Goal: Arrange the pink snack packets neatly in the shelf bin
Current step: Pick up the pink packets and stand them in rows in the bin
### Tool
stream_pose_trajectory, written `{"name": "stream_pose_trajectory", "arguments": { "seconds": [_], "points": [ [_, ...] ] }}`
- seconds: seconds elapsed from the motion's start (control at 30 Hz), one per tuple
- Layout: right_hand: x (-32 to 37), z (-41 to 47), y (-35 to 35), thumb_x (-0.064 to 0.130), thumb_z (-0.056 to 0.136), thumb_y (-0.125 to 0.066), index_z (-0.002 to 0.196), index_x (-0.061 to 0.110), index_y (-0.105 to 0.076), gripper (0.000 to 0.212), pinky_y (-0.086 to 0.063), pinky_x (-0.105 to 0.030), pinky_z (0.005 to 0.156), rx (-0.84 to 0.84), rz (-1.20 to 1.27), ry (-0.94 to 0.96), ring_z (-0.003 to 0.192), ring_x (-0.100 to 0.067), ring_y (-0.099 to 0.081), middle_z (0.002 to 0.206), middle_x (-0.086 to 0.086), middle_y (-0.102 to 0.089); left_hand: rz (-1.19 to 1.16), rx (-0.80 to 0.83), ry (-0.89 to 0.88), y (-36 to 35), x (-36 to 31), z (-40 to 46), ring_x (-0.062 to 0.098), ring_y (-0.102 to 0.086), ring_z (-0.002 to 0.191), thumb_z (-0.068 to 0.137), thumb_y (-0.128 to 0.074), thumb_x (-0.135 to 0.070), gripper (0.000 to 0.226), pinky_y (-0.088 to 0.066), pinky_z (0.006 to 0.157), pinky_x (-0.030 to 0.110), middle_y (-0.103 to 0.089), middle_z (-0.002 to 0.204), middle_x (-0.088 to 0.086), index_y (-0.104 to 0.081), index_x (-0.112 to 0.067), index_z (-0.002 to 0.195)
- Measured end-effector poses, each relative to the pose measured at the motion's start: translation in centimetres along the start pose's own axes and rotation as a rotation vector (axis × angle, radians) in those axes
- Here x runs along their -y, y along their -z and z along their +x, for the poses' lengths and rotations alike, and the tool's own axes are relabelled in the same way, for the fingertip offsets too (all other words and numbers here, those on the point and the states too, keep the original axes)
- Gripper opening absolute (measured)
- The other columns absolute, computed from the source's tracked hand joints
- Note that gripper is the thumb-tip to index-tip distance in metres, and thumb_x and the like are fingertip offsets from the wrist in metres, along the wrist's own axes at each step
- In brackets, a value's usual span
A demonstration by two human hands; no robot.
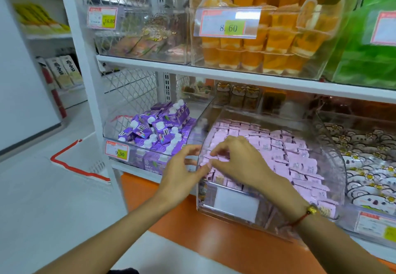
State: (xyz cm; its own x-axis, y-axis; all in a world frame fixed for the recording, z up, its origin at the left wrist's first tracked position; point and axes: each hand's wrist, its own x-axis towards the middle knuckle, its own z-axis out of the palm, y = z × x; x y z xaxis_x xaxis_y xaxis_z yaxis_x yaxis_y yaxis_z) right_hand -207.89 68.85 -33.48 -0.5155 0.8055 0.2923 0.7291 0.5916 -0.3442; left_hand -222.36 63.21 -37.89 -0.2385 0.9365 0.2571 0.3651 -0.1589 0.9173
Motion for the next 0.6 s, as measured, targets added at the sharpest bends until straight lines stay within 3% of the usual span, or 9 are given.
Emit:
{"name": "stream_pose_trajectory", "arguments": {
  "seconds": [0.07, 0.17, 0.27, 0.37, 0.43, 0.53, 0.6],
  "points": [
    [0.0, 1.3, 0.8, 0.034, 0.08, -0.071, 0.095, 0.023, -0.074, 0.019, -0.041, -0.024, 0.07, 0.138, 0.021, 0.002, 0.081, -0.01, -0.053, 0.09, 0.003, -0.069, -0.025, 0.019, 0.029, 0.2, 0.1, 0.1, 0.008, -0.06, 0.102, 0.08, -0.074, -0.02, 0.037, -0.049, 0.086, 0.017, -0.064, 0.114, -0.007, -0.057, -0.024, 0.113],
    [0.0, 2.2, 1.3, 0.029, 0.081, -0.069, 0.084, 0.022, -0.075, 0.011, -0.047, -0.026, 0.067, 0.224, -0.014, 0.042, 0.075, -0.011, -0.06, 0.08, 0.005, -0.071, -0.076, 0.0, 0.034, 0.2, 0.0, -0.1, 0.009, -0.061, 0.102, 0.081, -0.072, -0.013, 0.032, -0.049, 0.081, 0.014, -0.066, 0.111, -0.007, -0.06, -0.025, 0.108],
    [-0.2, 2.4, 1.3, 0.02, 0.084, -0.064, 0.079, 0.012, -0.075, 0.014, -0.045, -0.025, 0.059, 0.243, 0.118, 0.006, 0.057, -0.001, -0.055, 0.066, 0.002, -0.068, -0.093, -0.014, 0.051, 0.2, -0.2, 0.0, -0.003, -0.061, 0.092, 0.082, -0.07, -0.008, 0.032, -0.047, 0.072, 0.008, -0.066, 0.107, -0.008, -0.059, -0.029, 0.104],
    [-0.3, 2.5, 1.0, 0.015, 0.086, -0.058, 0.081, 0.007, -0.073, 0.018, -0.05, -0.029, 0.068, 0.258, 0.2, -0.071, 0.065, -0.011, -0.06, 0.078, -0.009, -0.072, -0.105, 0.018, 0.045, 0.4, -0.2, 0.1, -0.015, -0.058, 0.08, 0.08, -0.071, -0.003, 0.036, -0.045, 0.066, 0.004, -0.063, 0.106, -0.011, -0.058, -0.027, 0.105],
    [0.1, 2.2, 0.7, 0.016, 0.088, -0.054, 0.084, 0.013, -0.07, 0.017, -0.051, -0.032, 0.074, 0.209, 0.13, -0.042, 0.078, -0.016, -0.061, 0.086, -0.004, -0.069, -0.086, 0.028, 0.026, 0.5, -0.1, 0.2, -0.015, -0.057, 0.079, 0.08, -0.072, -0.006, 0.037, -0.044, 0.066, 0.003, -0.063, 0.105, -0.012, -0.058, -0.024, 0.109],
    [0.6, 1.0, 0.1, 0.021, 0.092, -0.051, 0.088, 0.019, -0.06, 0.01, -0.045, -0.033, 0.074, -0.003, 0.005, 0.059, 0.087, -0.013, -0.052, 0.091, 0.006, -0.056, -0.078, 0.023, 0.006, 0.5, 0.0, 0.4, -0.007, -0.06, 0.078, 0.08, -0.073, -0.009, 0.037, -0.045, 0.067, 0.005, -0.064, 0.104, -0.009, -0.059, -0.018, 0.113],
    [1.0, 0.0, -0.2, 0.025, 0.095, -0.049, 0.092, 0.019, -0.058, 0.01, -0.043, -0.032, 0.071, -0.152, 0.033, 0.069, 0.085, -0.013, -0.051, 0.09, 0.007, -0.052, -0.079, 0.03, -0.001, 0.6, 0.1, 0.3, -0.002, -0.062, 0.079, 0.08, -0.074, -0.014, 0.038, -0.051, 0.074, 0.014, -0.064, 0.106, -0.008, -0.059, -0.019, 0.114]
  ]
}}
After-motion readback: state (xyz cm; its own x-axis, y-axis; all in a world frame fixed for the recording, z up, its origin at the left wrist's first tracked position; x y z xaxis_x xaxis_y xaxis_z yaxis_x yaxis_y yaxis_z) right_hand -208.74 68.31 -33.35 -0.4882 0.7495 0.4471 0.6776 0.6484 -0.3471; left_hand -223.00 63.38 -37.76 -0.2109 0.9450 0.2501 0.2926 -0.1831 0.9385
